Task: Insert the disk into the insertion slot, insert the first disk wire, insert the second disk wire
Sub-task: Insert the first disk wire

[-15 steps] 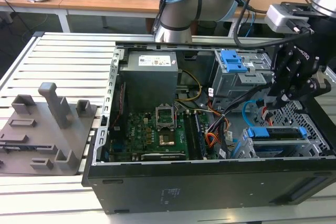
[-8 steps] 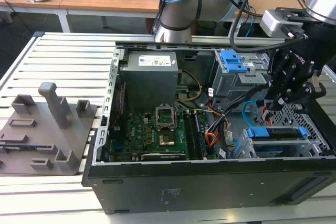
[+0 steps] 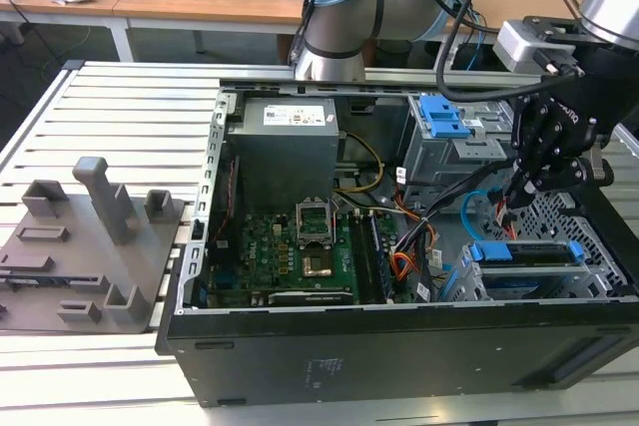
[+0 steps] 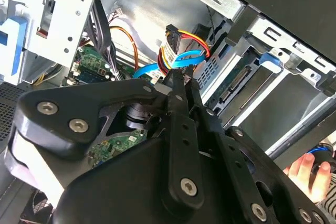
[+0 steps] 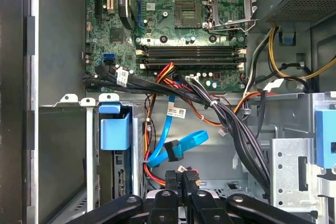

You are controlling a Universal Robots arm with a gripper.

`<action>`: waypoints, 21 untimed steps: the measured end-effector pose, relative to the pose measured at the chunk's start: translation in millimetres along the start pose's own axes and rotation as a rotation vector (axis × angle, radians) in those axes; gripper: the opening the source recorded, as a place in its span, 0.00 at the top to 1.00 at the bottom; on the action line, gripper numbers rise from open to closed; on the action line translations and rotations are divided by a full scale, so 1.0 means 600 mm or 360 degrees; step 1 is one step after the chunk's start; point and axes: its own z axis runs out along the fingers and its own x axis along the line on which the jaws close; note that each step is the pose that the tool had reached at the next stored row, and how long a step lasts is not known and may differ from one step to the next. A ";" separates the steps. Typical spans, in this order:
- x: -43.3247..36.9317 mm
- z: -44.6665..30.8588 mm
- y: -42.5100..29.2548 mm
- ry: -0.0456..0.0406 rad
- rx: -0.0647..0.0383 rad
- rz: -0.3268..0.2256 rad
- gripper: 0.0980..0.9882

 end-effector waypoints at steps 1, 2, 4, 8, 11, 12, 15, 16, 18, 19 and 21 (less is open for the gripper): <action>0.000 0.000 0.000 0.0000 0.0000 0.0000 0.93; 0.000 0.000 0.000 0.0000 0.0000 0.0000 0.93; 0.000 0.000 0.000 0.0000 0.0000 0.0000 0.93; 0.001 0.000 -0.006 0.0000 0.0000 0.0000 0.93; 0.017 0.000 -0.006 0.0000 0.0000 0.0000 0.93; 0.025 0.000 -0.006 0.0000 0.0000 0.0000 0.93; 0.038 0.001 -0.007 0.0000 0.0000 0.0000 0.93; 0.041 0.001 -0.007 0.0000 0.0000 0.0000 0.93; 0.048 0.001 -0.007 0.0000 0.0000 0.0000 0.93; 0.050 0.001 -0.007 0.0000 0.0000 0.0000 0.93; 0.055 0.001 -0.007 0.0000 0.0000 0.0000 0.93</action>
